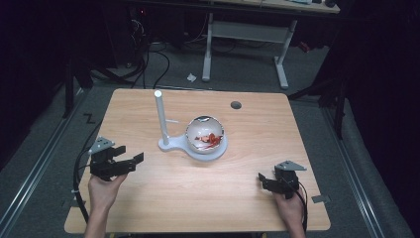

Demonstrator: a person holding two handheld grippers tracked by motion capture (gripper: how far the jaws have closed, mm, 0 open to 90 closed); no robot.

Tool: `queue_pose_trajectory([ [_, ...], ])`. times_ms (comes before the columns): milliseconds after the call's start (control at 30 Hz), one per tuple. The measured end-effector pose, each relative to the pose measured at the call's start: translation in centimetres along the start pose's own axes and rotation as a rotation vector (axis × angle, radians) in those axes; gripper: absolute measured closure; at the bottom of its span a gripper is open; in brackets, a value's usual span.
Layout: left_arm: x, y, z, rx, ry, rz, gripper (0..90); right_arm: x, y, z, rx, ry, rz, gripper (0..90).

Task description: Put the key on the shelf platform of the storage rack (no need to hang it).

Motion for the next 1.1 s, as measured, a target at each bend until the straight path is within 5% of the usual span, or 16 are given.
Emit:
queue_pose_trajectory([
  [1100, 0.5, -3.4, -2.0, -0.053, -0.019, 0.001, 22.0, 0.0, 0.0, 0.0, 0.000, -0.001, 0.002, 27.1],
])
Point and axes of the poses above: each handheld gripper's, and its own axes: z roughly backward along the jaws, y roughly out of its top, x roughly to its right, the point moved 4 cm from there along -z, roughly forward along the jaws, and after that the axes turned 6 degrees about z, right-handed, at the moved point
